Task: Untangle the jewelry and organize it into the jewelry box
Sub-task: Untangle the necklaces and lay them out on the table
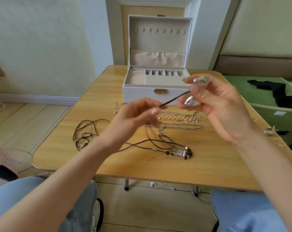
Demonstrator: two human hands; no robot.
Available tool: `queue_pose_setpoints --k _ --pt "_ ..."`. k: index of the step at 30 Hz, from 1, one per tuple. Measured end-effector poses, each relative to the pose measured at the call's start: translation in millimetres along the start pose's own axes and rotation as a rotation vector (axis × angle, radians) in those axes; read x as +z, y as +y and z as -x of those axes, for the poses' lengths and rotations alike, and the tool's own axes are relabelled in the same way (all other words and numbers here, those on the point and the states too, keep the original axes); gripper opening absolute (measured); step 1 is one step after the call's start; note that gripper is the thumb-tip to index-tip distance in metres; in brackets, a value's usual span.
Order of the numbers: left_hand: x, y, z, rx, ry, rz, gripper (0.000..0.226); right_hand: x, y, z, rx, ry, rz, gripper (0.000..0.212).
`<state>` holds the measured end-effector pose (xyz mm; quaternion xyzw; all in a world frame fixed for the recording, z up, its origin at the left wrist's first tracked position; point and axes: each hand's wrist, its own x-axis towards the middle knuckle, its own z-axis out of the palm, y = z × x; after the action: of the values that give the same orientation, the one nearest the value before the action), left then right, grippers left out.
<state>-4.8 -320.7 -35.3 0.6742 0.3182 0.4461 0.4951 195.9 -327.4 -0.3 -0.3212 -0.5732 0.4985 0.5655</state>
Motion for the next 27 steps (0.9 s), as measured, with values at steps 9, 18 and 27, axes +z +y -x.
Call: queue_pose_setpoints --k 9,18,27 --pt "-48.4 -32.0 6.1 -0.152 0.323 -0.665 0.01 -61.2 28.8 20.1 0.361 0.175 1.001 0.023" --pt "-50.4 -33.8 13.5 0.08 0.23 -1.04 0.017 -46.2 31.3 30.1 0.054 0.084 1.356 0.022" --pt "-22.3 -33.5 24.2 0.206 -0.265 -0.97 0.07 -9.2 35.4 34.2 0.101 -0.315 0.912 0.015"
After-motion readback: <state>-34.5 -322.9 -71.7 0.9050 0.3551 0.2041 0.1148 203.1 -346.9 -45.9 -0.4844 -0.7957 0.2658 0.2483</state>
